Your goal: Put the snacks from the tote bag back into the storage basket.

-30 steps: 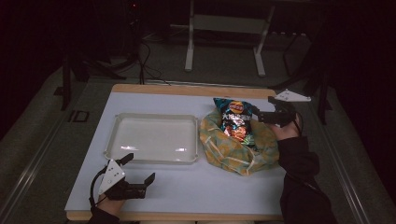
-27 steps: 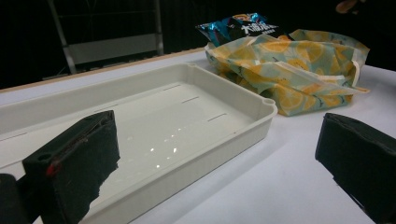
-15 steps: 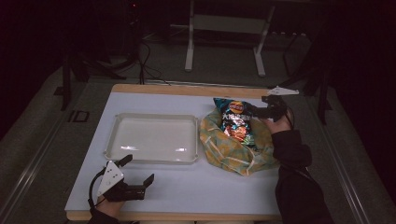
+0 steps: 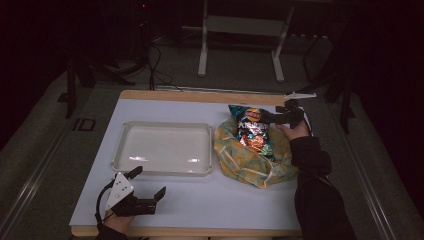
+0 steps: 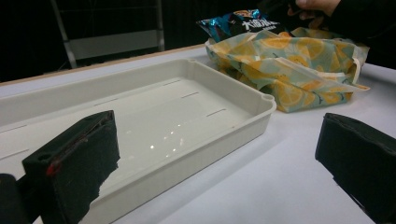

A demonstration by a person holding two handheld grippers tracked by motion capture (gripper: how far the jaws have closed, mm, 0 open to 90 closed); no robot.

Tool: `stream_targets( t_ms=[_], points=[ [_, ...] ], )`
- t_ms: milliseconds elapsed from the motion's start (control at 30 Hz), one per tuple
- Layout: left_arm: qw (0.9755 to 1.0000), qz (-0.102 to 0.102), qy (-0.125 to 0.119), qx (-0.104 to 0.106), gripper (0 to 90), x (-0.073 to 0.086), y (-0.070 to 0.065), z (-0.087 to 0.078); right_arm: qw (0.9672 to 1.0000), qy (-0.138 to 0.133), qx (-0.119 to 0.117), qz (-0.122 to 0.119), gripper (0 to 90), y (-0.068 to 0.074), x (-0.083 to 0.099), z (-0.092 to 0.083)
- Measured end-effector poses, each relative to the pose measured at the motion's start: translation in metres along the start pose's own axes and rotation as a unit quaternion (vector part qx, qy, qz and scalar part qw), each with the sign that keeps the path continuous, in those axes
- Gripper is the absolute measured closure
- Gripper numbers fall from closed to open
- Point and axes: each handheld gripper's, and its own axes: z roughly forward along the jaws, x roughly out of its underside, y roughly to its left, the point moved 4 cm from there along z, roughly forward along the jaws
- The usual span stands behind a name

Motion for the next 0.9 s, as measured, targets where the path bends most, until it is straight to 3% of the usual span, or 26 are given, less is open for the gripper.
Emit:
stream_targets(
  t_ms=[100, 200, 300, 333, 400, 500, 567, 600, 700, 900],
  points=[
    [1.0000, 0.001, 0.001, 0.000, 0.0, 0.000, 0.000, 0.000, 0.9999, 0.010, -0.011, 0.006, 20.5, -0.001, 0.003, 0.004],
    [1.0000, 0.001, -0.001, 0.001, 0.0, 0.000, 0.000, 0.000, 0.9991, 0.031, -0.029, 0.005, 34.9, 0.000, 0.008, 0.010],
    [1.0000, 0.002, -0.001, 0.002, 0.0, 0.000, -0.001, 0.000, 0.9989, 0.038, -0.027, -0.010, 52.8, 0.002, 0.008, 0.010],
    [1.0000, 0.002, -0.001, 0.002, 0.0, 0.000, -0.001, 0.000, 0.9989, 0.038, -0.027, -0.010, 52.8, 0.002, 0.008, 0.010],
    [1.0000, 0.004, -0.001, 0.002, 0.0, -0.001, -0.001, 0.000, 0.9981, 0.053, -0.023, -0.022, 72.9, 0.003, 0.010, 0.011],
    [1.0000, 0.004, -0.001, 0.002, 0.0, -0.001, -0.001, 0.000, 0.9962, 0.072, -0.010, -0.047, 86.3, 0.009, 0.012, 0.013],
    [1.0000, 0.005, 0.000, 0.002, 0.0, -0.001, -0.001, 0.000, 0.9959, 0.075, -0.006, -0.050, 87.6, 0.010, 0.012, 0.014],
    [1.0000, 0.004, -0.001, 0.002, 0.0, -0.001, -0.002, 0.000, 0.9952, 0.076, 0.011, -0.061, 89.6, 0.014, 0.011, 0.013],
    [1.0000, 0.006, -0.001, 0.003, 0.0, -0.001, -0.002, 0.000, 0.9940, 0.075, 0.030, -0.074, 90.0, 0.020, 0.008, 0.011],
    [1.0000, 0.007, -0.001, 0.002, 0.0, -0.001, -0.002, 0.000, 0.9915, 0.069, 0.055, -0.096, 90.0, 0.033, 0.001, 0.005]
  ],
)
